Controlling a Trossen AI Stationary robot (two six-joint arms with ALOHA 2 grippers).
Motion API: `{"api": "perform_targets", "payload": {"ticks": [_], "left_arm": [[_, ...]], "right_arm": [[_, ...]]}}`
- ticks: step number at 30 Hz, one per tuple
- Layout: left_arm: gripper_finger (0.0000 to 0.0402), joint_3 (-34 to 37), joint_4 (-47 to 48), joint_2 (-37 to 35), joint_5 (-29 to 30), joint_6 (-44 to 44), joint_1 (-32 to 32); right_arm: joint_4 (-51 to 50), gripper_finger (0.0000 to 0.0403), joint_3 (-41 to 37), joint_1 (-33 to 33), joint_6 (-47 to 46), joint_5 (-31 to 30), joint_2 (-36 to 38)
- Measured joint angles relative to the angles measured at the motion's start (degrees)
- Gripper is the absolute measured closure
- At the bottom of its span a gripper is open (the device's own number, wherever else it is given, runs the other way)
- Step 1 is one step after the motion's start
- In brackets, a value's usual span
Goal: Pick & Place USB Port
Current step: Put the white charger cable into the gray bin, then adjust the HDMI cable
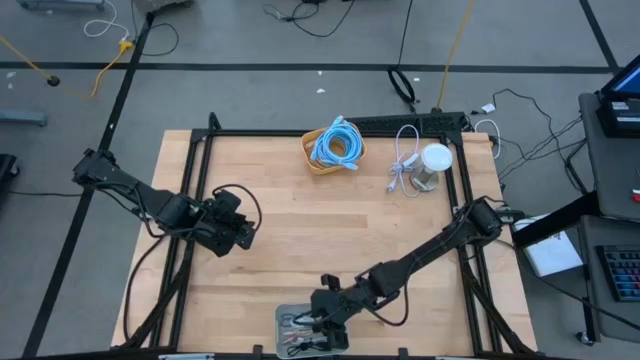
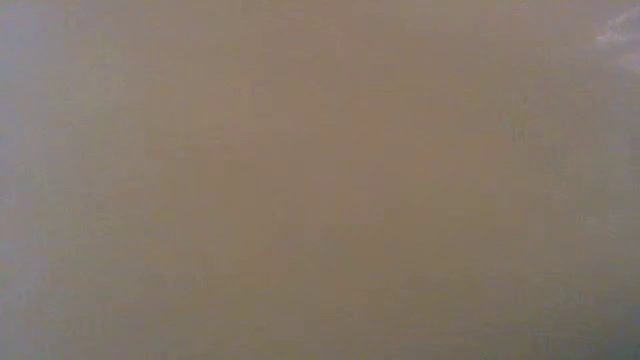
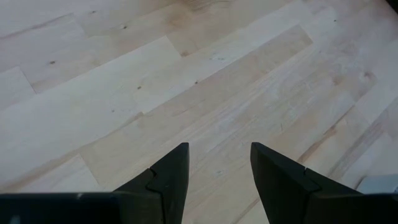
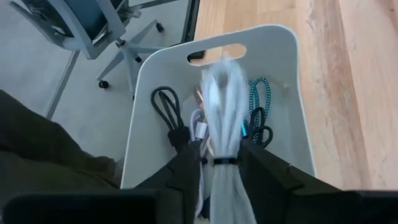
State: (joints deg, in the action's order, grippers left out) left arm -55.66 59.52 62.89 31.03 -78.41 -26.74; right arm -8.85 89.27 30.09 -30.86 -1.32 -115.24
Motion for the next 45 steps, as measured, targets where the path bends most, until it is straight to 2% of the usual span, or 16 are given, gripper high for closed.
{"api": "perform_targets", "payload": {"ticks": [7,11,15,23,27,32,35,38,41,45], "left_arm": [[0.0227,0.0,0.0,0.0,0.0,0.1,0.0],[0.0227,0.0,0.0,0.0,0.0,0.2,0.0],[0.0227,0.0,0.0,0.0,0.0,0.2,0.0],[0.0227,0.0,-1.7,0.0,-0.8,3.1,0.0],[0.0227,0.0,-5.3,0.0,-2.2,7.0,0.0],[0.0227,0.0,-8.8,0.0,-2.5,9.7,0.0],[0.0227,0.0,-10.4,0.0,-2.5,10.9,0.0],[0.0227,0.0,-10.3,0.0,-2.5,10.6,0.0],[0.0227,0.0,-10.4,0.0,-2.5,9.7,0.2],[0.0227,0.0,-10.7,0.0,-2.7,7.7,0.5]], "right_arm": [[-0.1,0.0232,0.0,-0.1,-2.7,-0.1,0.0],[-0.2,0.0208,0.0,-0.6,-3.1,-0.2,0.0],[-0.4,0.0205,0.0,-1.2,-2.9,-1.7,0.0],[-5.2,0.0229,0.0,-4.5,1.7,-3.2,2.3],[-14.6,0.0244,0.0,-8.4,6.3,-5.5,8.6],[-25.4,0.0268,0.0,-13.1,13.9,-15.3,20.9],[-26.4,0.0289,-1.5,-15.2,18.3,-19.2,29.0],[-25.0,0.0326,-6.1,-18.3,19.6,-14.7,37.1],[-23.5,0.0381,-14.5,-21.1,19.6,-8.6,45.9],[-19.2,0.0397,-30.4,-23.7,17.2,-4.3,58.4]]}}
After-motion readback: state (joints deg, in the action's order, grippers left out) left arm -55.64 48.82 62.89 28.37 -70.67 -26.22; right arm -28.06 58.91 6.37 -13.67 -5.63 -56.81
